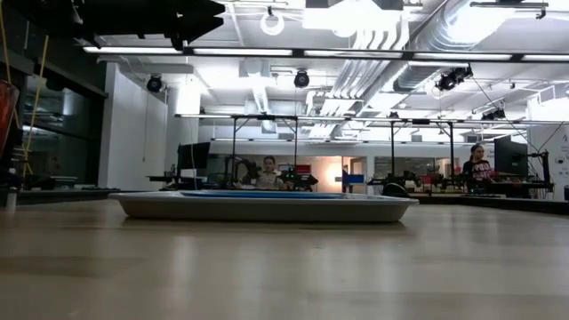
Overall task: Pick and place plate/cup/fork/spoon on tray
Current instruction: Put the yellow spoon on the gray serving tray to the left of the blue fork
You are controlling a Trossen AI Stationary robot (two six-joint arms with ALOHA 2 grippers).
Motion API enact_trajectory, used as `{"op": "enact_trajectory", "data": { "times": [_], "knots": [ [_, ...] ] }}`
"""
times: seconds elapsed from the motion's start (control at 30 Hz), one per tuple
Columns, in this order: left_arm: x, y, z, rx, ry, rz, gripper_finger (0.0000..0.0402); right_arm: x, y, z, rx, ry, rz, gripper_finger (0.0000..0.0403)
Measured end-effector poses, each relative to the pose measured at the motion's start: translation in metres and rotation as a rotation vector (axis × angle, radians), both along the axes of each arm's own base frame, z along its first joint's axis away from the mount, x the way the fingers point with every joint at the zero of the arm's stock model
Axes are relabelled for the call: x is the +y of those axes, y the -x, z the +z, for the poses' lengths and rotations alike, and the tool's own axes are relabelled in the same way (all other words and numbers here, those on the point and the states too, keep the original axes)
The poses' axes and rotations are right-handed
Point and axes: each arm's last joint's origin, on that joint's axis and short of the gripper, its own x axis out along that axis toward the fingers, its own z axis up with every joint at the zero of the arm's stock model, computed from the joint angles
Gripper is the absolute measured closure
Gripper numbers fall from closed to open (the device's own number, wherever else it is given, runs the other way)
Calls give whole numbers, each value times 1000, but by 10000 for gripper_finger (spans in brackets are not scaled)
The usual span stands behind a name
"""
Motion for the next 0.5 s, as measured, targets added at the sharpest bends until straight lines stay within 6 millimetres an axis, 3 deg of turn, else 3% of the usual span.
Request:
{"op": "enact_trajectory", "data": {
  "times": [0.5],
  "knots": [
    [0,0,2,-11,-39,7,197,21,-10,-34,33,-32,25,190]
  ]
}}
